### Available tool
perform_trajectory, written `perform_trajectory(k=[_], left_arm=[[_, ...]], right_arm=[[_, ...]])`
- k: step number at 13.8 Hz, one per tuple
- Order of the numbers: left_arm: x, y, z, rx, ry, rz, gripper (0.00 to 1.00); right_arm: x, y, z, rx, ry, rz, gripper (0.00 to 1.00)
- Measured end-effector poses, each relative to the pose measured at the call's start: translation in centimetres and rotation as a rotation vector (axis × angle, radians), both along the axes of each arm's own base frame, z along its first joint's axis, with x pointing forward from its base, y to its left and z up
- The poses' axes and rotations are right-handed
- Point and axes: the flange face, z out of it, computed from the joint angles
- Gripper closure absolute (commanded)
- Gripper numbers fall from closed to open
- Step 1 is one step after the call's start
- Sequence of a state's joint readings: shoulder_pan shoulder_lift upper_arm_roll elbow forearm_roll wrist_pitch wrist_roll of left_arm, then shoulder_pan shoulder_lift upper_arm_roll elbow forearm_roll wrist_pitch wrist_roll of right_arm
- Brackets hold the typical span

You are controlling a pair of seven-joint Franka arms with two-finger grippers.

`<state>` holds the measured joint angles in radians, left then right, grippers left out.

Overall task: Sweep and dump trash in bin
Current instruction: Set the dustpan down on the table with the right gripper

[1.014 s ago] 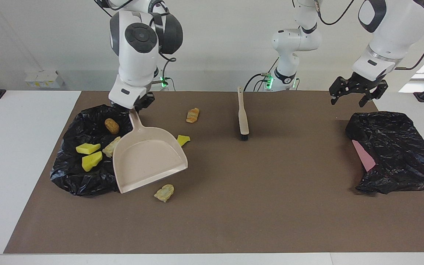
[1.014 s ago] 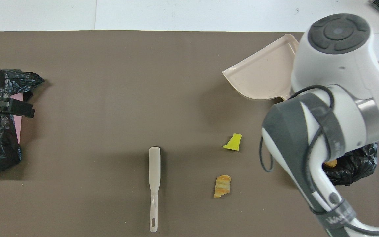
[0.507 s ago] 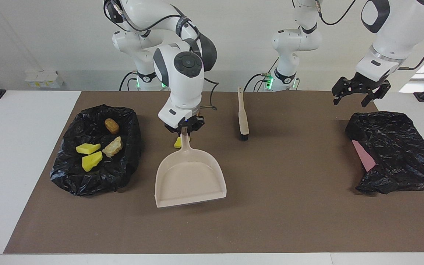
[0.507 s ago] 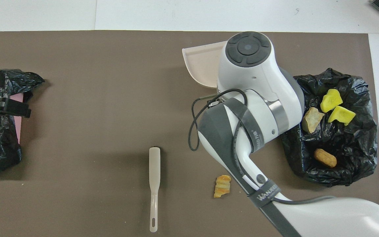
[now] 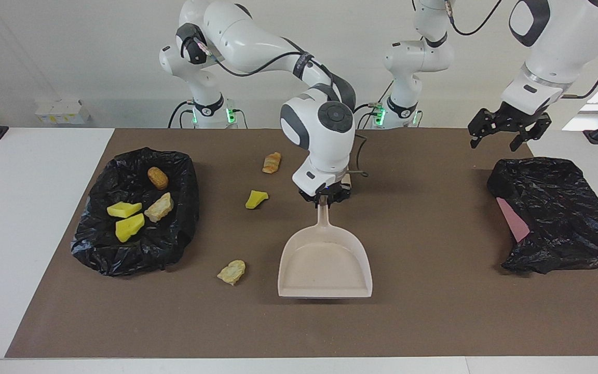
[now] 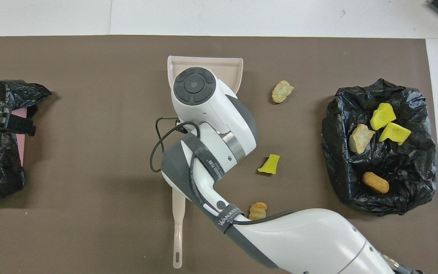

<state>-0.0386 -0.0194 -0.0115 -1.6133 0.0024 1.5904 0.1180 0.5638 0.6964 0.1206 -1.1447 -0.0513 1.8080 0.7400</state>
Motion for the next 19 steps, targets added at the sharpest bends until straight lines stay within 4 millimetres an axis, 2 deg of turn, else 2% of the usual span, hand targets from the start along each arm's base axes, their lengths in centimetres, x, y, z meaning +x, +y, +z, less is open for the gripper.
perform_trajectory(k=[3, 6, 7, 8, 9, 11, 13, 14, 16, 18, 19], left_arm=[[0.0, 0.0, 0.0, 0.0, 0.0, -0.006, 0.0], [0.0, 0.7, 0.0, 0.0, 0.001, -0.026, 0.0], [0.0, 0.8, 0.0, 0.0, 0.001, -0.027, 0.0], [0.0, 0.9, 0.0, 0.0, 0.001, -0.027, 0.0], [0.0, 0.8, 0.0, 0.0, 0.001, -0.027, 0.0], [0.1, 0.5, -0.2, 0.0, 0.002, -0.035, 0.0], [0.3, 0.0, -0.4, 0.0, -0.008, -0.044, 0.0], [0.6, -0.4, -0.5, -0.001, -0.017, -0.053, 0.0], [1.4, -2.1, -1.2, -0.003, -0.045, -0.084, 0.0], [2.4, -3.9, -2.1, -0.007, -0.082, -0.115, 0.0], [2.9, -4.7, -2.6, -0.009, -0.096, -0.127, 0.0]], right_arm=[[-1.4, 3.5, -3.0, 0.013, -0.001, 0.002, 1.0], [-2.2, 5.4, -5.1, 0.018, 0.004, 0.025, 1.0], [-2.4, 5.7, -5.6, 0.017, 0.006, 0.03, 0.88], [-2.5, 5.9, -5.8, 0.016, 0.008, 0.032, 0.7], [-2.5, 6.0, -5.7, 0.017, 0.007, 0.033, 0.6], [-2.6, 6.2, -5.5, 0.019, 0.005, 0.036, 0.55], [-2.9, 6.5, -4.3, 0.036, 0.008, 0.036, 0.51], [-3.1, 6.6, -2.8, 0.058, 0.01, 0.032, 0.46], [-4.4, 6.5, 1.4, 0.077, 0.016, 0.036, 0.44], [-7.8, 6.7, 4.4, 0.056, 0.039, 0.034, 0.4], [-10.2, 7.3, 5.0, 0.039, 0.051, 0.034, 0.37]])
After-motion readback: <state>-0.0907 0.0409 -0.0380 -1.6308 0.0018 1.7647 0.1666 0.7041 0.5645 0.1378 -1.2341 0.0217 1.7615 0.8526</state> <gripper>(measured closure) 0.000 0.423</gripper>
